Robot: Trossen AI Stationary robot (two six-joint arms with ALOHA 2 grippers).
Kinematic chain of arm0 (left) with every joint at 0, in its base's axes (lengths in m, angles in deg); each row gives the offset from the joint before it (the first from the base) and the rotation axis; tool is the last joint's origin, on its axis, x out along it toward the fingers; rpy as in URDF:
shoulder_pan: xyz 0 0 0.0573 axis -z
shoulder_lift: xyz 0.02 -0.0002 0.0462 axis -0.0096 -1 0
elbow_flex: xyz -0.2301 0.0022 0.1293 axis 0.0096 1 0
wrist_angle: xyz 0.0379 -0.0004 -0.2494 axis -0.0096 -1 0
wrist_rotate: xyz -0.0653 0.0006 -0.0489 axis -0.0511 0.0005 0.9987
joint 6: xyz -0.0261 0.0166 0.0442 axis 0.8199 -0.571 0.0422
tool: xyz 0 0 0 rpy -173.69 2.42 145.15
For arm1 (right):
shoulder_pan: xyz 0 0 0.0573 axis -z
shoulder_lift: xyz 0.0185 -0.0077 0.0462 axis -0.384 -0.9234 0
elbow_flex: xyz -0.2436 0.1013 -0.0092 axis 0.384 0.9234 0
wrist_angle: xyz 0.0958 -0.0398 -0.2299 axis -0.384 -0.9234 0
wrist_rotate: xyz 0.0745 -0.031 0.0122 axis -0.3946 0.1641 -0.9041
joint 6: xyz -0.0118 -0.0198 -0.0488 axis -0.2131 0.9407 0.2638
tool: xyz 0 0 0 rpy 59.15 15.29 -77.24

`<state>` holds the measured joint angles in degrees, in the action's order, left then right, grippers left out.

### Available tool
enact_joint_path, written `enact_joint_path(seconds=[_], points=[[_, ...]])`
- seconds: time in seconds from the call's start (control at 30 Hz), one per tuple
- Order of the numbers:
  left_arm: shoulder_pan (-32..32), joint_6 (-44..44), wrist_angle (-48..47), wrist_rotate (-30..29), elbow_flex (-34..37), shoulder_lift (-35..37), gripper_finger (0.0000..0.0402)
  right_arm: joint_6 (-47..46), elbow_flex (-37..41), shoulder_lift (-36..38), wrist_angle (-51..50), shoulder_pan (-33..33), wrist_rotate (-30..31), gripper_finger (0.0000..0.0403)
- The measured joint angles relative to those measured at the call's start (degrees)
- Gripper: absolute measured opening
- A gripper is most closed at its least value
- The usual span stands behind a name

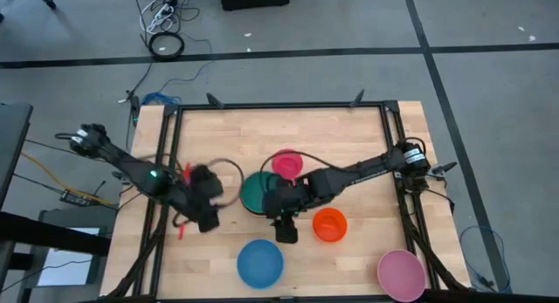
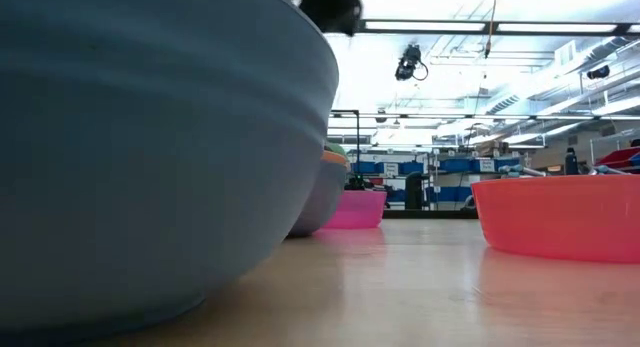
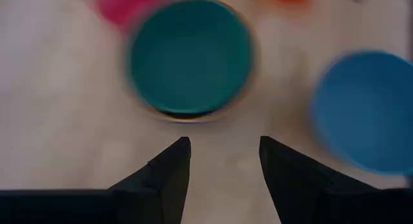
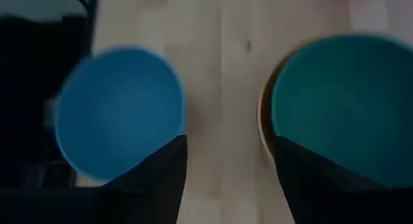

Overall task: Nest bowls inside each other
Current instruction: Stack the blue bowl on top of the green bowl

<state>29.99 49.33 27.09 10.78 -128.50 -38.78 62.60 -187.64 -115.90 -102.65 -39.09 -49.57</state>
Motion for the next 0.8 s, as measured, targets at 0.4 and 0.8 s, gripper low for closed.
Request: enact_joint_path(seconds=[0.4,0.8], points=[[2.5,4.5,24.6,16.8,3.2,-19.7,0.0193,-3.6,0.1,5.3,-9.7,-6.7,20.9,0.0182],[1.1,8.8,26.9,18.7,3.2,-26.0,0.0193,-3.5,0.0,11.6,-11.7,-7.4,30.5,0.0162]])
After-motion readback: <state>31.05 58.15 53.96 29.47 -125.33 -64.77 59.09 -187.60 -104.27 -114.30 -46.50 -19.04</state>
